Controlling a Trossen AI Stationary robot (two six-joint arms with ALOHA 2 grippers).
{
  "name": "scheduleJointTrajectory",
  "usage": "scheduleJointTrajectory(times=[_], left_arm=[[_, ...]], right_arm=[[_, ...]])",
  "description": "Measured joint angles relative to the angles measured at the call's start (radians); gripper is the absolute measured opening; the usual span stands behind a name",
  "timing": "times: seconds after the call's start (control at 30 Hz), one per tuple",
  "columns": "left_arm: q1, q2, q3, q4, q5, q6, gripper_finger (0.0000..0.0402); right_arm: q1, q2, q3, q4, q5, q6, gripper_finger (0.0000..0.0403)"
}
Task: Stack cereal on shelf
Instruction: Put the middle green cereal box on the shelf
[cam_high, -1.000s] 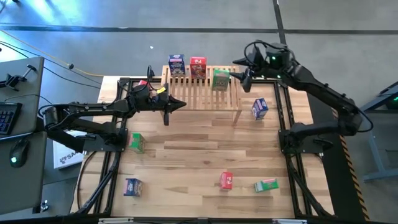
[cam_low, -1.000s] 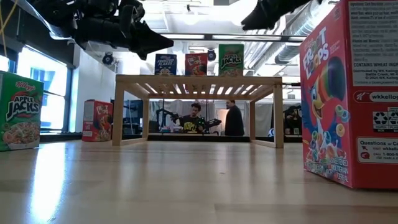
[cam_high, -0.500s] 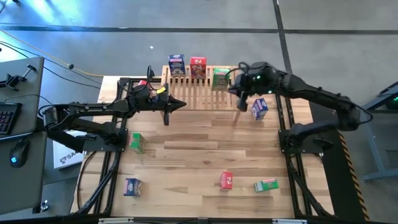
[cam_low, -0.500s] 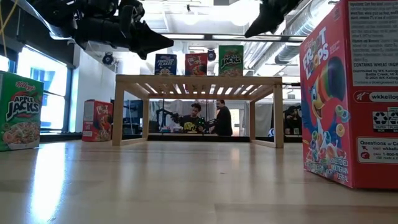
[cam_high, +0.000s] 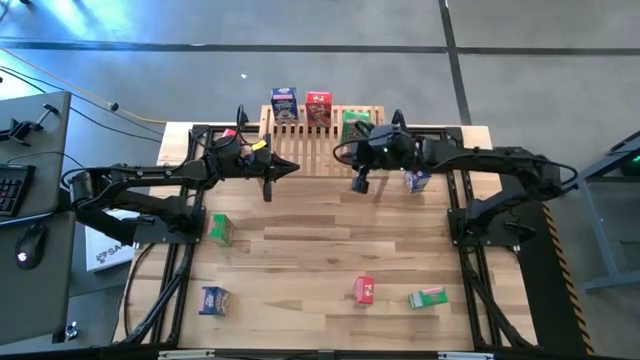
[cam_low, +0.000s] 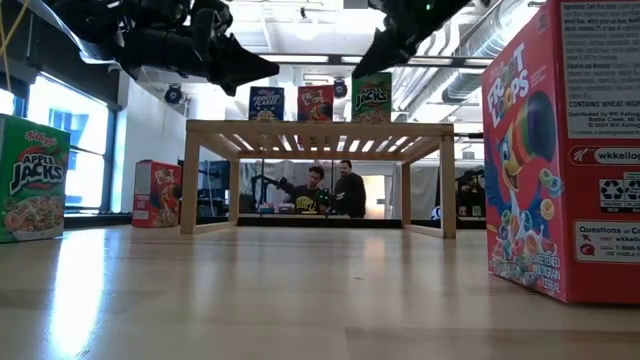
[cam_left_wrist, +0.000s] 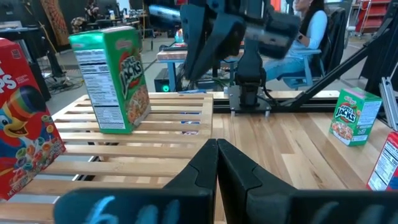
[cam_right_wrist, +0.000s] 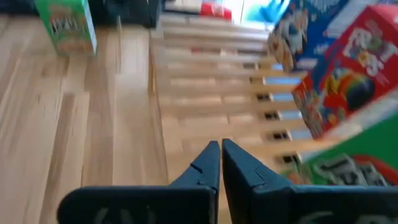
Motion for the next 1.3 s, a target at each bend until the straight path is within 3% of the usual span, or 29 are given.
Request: scheduleJointTrajectory(times=[0.2,0.3,0.63,0.97,1.3], left_arm=[[0.0,0.0,0.0,-0.013,0.0,0.006,0.0],[0.002,0.0,0.0,-0.005,0.0,0.006,0.0],[0.001,0.0,0.0,0.003,-0.01,-0.002,0.0],[0.001,0.0,0.0,0.003,-0.027,-0.003,0.0],[0.001,0.0,0.0,0.001,-0.027,-0.011,0.0]], right_arm=[[0.011,-0.017,-0.269,0.428,-0.019,0.058,0.0],[0.012,-0.027,-0.322,0.504,-0.021,0.09,0.0],[0.003,-0.026,-0.329,0.504,0.023,0.096,0.0],[-0.049,-0.005,-0.334,0.466,0.184,0.106,0.0],[-0.109,0.078,-0.335,0.515,0.184,0.079,0.0]])
